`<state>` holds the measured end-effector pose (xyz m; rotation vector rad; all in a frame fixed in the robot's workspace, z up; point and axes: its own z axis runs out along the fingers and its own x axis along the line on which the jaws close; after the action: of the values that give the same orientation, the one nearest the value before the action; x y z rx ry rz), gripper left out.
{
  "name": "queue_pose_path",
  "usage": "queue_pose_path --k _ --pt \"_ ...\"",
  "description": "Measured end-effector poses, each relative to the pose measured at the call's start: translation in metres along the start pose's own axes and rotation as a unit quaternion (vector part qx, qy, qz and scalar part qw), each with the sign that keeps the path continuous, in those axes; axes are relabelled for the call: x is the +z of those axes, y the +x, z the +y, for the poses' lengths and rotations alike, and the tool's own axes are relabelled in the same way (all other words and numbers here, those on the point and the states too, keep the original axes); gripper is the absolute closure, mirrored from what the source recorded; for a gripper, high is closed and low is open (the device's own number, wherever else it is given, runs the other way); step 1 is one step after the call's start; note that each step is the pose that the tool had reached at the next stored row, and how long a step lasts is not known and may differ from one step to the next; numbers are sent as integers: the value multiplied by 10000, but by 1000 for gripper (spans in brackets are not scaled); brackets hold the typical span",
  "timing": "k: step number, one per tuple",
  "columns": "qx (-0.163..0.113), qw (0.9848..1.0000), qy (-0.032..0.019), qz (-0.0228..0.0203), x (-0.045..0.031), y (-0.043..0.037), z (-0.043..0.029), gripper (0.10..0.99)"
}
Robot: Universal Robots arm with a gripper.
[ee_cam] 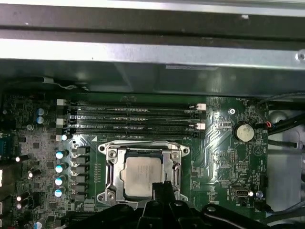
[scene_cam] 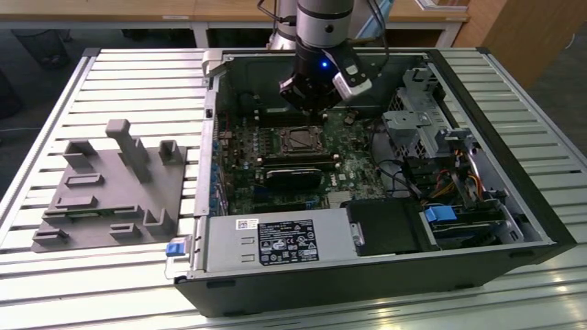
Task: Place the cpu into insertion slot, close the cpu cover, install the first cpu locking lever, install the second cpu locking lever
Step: 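Install the second cpu locking lever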
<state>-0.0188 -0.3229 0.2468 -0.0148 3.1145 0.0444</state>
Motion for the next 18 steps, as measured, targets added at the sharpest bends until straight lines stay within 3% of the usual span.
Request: queue_pose_path --k 15,18 --pt "0 10000 0 0 -13 1 -135 980" --pt "0 10000 -2 0 -13 1 -191 980"
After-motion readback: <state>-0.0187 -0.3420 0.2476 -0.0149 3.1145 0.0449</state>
